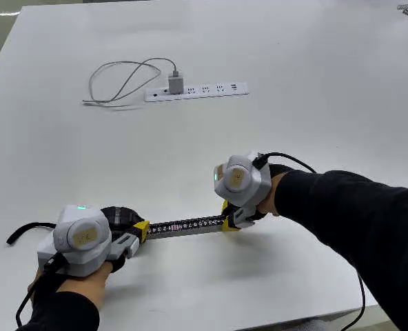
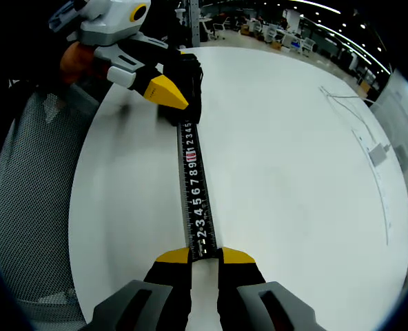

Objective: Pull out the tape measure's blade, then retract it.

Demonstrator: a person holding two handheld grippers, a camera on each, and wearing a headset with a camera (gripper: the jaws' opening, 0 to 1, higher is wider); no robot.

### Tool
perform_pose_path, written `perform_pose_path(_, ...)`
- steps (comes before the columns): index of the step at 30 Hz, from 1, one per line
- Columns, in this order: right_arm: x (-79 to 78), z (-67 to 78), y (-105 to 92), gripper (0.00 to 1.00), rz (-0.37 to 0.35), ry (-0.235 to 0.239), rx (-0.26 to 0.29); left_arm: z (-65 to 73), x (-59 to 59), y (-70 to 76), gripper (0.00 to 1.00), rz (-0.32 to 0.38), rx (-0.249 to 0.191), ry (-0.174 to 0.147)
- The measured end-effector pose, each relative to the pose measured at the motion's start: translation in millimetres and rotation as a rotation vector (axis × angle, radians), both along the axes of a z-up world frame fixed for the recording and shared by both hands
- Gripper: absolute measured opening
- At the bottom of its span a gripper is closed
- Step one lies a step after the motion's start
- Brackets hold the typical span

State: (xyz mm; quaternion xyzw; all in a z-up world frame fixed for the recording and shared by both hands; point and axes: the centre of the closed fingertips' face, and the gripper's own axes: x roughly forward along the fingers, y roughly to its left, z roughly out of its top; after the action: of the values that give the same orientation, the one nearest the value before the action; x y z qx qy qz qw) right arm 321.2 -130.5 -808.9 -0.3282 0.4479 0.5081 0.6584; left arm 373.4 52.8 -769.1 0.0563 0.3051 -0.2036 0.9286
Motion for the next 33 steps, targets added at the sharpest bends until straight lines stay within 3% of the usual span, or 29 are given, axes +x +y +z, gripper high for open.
perform_pose_path(33,0.6,-0.2,10.0,0.1,0.002,-0.004,0.0,-0.7,-1.0,0.4,0.58,0.002,0.003,0.008)
